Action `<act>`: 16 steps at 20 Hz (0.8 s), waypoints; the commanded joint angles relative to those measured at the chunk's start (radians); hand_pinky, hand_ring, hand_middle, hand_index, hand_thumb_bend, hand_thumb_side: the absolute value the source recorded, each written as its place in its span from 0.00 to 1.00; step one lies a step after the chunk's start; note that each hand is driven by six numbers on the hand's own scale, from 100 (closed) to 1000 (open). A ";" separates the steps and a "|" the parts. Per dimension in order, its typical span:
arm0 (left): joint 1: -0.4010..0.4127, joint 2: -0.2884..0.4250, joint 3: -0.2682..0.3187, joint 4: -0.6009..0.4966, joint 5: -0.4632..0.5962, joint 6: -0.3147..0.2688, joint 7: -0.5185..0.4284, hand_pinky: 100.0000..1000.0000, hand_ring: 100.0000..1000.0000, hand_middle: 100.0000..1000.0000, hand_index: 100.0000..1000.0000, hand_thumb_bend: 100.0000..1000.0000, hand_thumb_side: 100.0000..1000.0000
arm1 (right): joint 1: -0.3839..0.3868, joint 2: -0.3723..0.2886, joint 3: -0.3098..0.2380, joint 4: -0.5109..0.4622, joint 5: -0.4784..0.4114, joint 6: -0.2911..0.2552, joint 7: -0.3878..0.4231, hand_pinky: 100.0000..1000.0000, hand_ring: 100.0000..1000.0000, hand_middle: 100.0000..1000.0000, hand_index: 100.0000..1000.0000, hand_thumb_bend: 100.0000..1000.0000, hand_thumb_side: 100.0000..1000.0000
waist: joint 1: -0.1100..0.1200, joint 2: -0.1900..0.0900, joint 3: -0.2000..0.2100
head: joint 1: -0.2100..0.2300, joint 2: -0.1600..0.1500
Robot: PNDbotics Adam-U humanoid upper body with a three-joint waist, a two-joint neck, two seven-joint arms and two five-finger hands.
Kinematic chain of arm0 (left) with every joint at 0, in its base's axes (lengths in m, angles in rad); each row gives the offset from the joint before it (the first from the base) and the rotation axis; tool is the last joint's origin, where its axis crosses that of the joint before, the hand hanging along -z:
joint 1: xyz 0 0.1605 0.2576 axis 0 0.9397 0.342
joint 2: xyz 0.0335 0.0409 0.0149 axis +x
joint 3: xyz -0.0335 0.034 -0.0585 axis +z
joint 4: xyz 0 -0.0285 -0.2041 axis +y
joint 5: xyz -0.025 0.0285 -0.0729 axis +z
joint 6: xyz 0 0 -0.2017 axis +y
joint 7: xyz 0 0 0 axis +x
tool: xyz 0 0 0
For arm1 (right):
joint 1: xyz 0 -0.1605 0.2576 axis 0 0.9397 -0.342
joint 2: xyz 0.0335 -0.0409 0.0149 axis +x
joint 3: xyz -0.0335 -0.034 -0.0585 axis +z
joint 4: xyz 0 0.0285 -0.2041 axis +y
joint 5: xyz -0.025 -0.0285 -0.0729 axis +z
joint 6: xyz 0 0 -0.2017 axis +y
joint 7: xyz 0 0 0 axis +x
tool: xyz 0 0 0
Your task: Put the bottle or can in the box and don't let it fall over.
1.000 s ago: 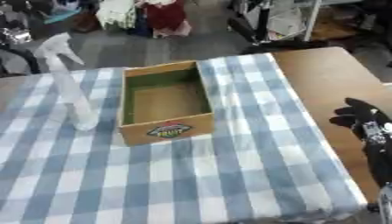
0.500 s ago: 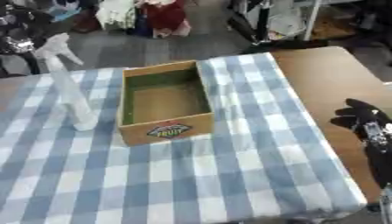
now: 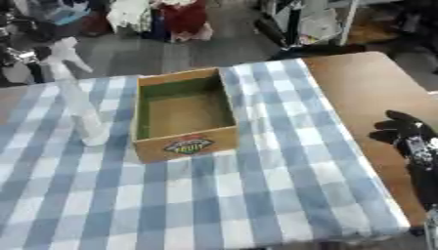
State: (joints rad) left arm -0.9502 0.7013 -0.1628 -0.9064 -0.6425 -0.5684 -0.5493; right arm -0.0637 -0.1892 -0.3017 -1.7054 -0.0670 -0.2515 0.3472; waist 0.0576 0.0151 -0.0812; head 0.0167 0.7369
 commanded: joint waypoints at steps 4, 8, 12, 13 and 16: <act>-0.013 0.012 0.003 -0.004 0.010 -0.112 -0.107 0.85 0.82 0.82 1.00 0.21 1.00 | -0.010 -0.015 -0.002 -0.012 -0.008 -0.004 0.003 0.77 0.63 0.62 0.81 0.00 0.78 | -0.003 -0.005 0.000 | 0.004 -0.008; -0.013 0.006 -0.001 -0.002 0.003 -0.116 -0.101 0.84 0.81 0.82 1.00 0.26 1.00 | -0.010 -0.016 -0.002 -0.011 -0.008 -0.004 0.004 0.77 0.63 0.62 0.81 0.00 0.78 | -0.003 -0.004 -0.001 | 0.005 -0.009; -0.017 -0.002 -0.004 -0.002 -0.011 -0.121 -0.080 0.84 0.81 0.81 0.99 0.28 1.00 | -0.011 -0.016 -0.002 -0.011 -0.008 -0.005 0.005 0.77 0.63 0.62 0.81 0.00 0.79 | -0.002 -0.002 -0.002 | 0.007 -0.012; -0.017 -0.005 -0.006 0.000 -0.015 -0.123 -0.074 0.84 0.81 0.81 0.99 0.28 1.00 | -0.011 -0.015 -0.002 -0.011 -0.009 -0.005 0.005 0.77 0.63 0.62 0.81 0.00 0.79 | -0.002 -0.001 -0.003 | 0.008 -0.013; -0.017 -0.009 -0.008 0.003 -0.024 -0.128 -0.057 0.84 0.80 0.80 0.99 0.29 1.00 | -0.012 -0.015 -0.001 -0.011 -0.009 -0.004 0.006 0.77 0.63 0.62 0.81 0.00 0.79 | -0.002 0.001 -0.005 | 0.009 -0.015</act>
State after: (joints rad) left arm -0.9462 0.6764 -0.1745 -0.9000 -0.6618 -0.5980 -0.5196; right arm -0.0642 -0.1892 -0.3015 -1.7054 -0.0678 -0.2547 0.3514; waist 0.0575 0.0214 -0.0864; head 0.0218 0.7354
